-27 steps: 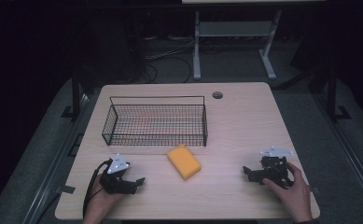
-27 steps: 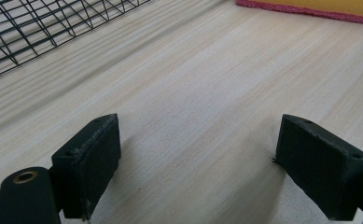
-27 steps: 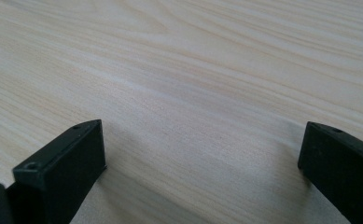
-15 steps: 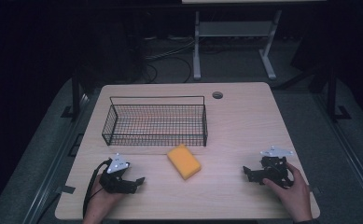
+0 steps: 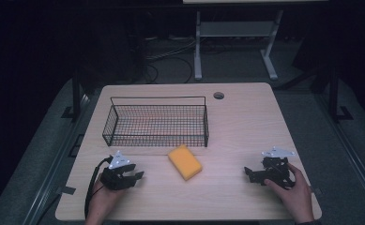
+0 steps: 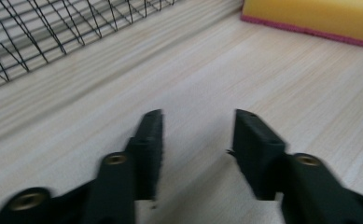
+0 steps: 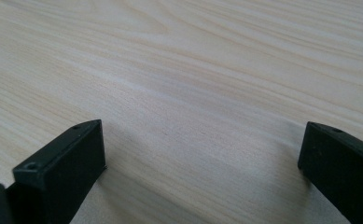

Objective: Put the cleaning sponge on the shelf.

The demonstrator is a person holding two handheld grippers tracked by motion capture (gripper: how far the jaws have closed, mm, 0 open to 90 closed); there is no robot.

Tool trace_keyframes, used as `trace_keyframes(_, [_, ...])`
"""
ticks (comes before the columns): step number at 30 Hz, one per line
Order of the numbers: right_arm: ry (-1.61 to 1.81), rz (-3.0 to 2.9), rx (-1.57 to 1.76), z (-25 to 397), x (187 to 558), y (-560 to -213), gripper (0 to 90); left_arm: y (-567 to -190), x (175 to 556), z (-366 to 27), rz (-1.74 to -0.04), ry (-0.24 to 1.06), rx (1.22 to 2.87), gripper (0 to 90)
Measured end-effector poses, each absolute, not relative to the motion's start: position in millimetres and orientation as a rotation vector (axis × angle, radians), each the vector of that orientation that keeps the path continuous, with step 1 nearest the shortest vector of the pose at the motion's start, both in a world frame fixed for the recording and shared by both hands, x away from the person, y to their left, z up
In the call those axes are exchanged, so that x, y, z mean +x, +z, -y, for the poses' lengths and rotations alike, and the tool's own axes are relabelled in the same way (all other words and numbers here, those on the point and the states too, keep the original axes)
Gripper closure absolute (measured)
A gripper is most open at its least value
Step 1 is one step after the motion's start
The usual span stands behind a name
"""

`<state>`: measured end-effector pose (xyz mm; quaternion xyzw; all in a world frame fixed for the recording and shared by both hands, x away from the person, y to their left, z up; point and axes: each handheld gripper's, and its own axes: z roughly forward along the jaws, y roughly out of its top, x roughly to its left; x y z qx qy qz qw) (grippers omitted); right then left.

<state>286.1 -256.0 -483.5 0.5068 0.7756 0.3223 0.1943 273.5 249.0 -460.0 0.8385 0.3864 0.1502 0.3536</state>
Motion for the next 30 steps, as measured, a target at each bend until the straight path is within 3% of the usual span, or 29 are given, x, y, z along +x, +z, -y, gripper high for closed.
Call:
trace_keyframes(3, [0.904, -2.174, 1.421, 256.0, 286.1, -483.5, 0.0, -456.7, 274.4, -247.9, -0.992, 0.397, 2.163, 69.8])
trace_keyframes(4, [0.904, -2.174, 1.421, 256.0, 286.1, -483.5, 0.0, -454.9, 275.1, -248.1, -0.984, 0.398, 2.167, 69.8])
trace_keyframes(5, [0.906, -2.173, 1.421, 255.9, 286.1, -483.6, 0.0, -453.5, 276.2, -247.4, -0.983, 0.380, 2.160, 77.1])
trace_keyframes(10, [0.906, -2.174, 1.421, 256.0, 286.0, -483.6, 0.0, -450.0, 282.4, -242.5, -0.968, 0.351, 2.181, 89.4])
trace_keyframes(30, [0.906, -2.174, 1.420, 256.0, 286.0, -483.7, 0.0, -437.1, 307.5, -206.8, -0.929, 0.278, 2.246, 89.7])
